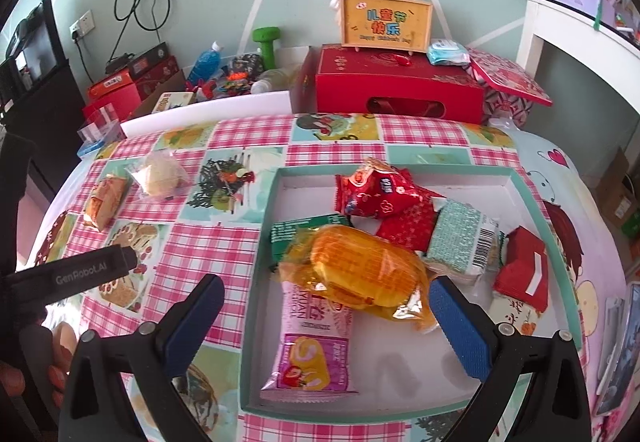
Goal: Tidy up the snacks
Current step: 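Move both grippers back over the remaining snacks on the table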
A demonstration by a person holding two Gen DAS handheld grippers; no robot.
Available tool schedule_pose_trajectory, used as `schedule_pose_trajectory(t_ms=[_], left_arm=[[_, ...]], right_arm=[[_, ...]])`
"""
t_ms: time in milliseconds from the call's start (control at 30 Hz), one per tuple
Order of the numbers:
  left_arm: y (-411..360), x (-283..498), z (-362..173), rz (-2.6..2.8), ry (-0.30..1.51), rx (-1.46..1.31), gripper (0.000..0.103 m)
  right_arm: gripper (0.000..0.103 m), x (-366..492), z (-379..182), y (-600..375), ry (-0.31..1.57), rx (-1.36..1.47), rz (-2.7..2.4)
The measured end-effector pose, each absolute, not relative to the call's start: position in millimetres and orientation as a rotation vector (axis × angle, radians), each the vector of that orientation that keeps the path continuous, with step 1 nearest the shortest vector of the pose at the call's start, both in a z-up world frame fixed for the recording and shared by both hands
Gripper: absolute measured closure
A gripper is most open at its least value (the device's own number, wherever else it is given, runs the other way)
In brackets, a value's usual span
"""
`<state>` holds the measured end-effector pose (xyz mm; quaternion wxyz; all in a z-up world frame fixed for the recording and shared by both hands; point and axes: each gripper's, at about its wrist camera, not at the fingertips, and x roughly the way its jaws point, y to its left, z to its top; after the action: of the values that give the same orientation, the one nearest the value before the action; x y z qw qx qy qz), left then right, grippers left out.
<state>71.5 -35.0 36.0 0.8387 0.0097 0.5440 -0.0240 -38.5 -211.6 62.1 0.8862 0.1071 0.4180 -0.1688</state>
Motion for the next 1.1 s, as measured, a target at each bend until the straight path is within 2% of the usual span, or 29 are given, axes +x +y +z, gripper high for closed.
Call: schedule_pose_trajectory(t_ms=[667, 1100], left_arm=[[32, 110, 37, 0.011, 1.118, 0.030, 0.007], [66, 156, 40, -0.014, 1.071, -0.022, 0.007]], right_arm=[[0.000, -4, 47, -144, 0.890, 0.116, -0.189], [0.000, 53, 44, -123, 0.952, 0.190, -0.060]])
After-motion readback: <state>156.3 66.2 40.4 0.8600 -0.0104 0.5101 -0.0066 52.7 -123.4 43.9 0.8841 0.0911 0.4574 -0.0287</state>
